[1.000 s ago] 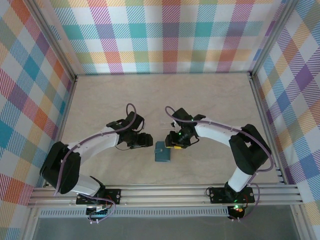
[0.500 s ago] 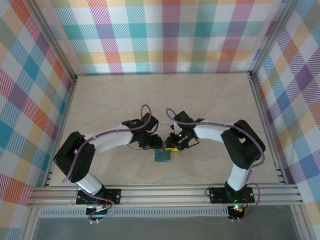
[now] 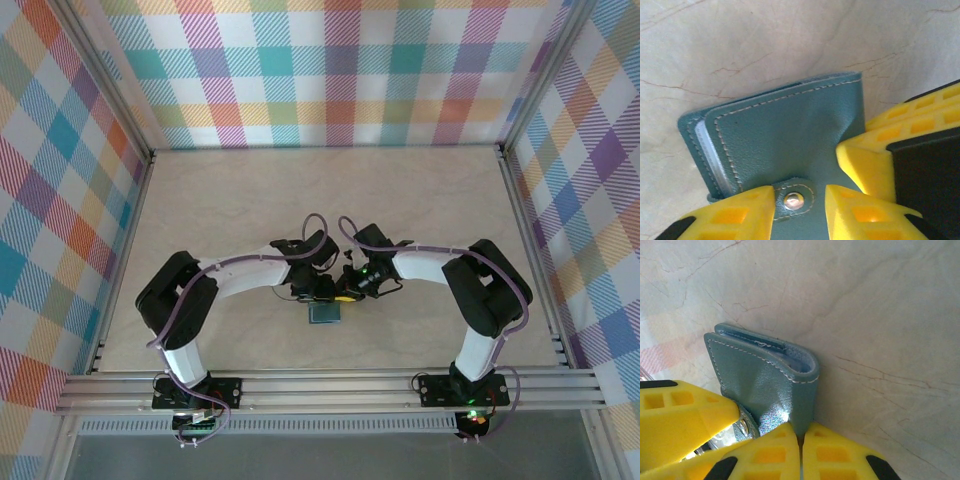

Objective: Take the credit cards out of the card holder

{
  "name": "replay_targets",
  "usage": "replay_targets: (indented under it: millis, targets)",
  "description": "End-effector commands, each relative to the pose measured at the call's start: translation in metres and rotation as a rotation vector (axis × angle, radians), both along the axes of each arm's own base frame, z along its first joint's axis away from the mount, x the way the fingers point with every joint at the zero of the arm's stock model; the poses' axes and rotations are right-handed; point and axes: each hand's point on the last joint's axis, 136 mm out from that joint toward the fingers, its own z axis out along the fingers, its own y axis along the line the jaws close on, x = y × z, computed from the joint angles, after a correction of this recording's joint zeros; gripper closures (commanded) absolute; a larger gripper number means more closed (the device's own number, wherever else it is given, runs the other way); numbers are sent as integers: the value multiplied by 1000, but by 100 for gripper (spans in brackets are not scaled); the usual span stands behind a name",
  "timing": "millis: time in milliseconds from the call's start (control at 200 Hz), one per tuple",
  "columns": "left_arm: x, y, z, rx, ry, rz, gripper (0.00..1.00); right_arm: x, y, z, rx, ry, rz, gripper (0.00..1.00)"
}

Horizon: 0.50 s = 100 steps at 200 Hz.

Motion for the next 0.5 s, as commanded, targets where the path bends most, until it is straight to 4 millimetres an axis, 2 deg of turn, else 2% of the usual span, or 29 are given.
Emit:
replay_targets:
  millis: [0,80,175,335,495]
  targets:
    - [-10,8,-13,115,11,-43,62,-9,-3,-10,-10,31,-8,94]
    - [-11,15,-15,169,-2,-50,61,-9,-3,-11,-8,35,-11,95]
    - [-11,20,-19,214,-5,-57,65,-8,-3,-11,-14,36,-12,95]
    - [-15,23,-24,250,-5,-85,74,-8,-7,-11,-34,30,-12,96]
    - [-13,23,-18,234,-30,-82,86,-8,-9,-13,-46,36,-24,97]
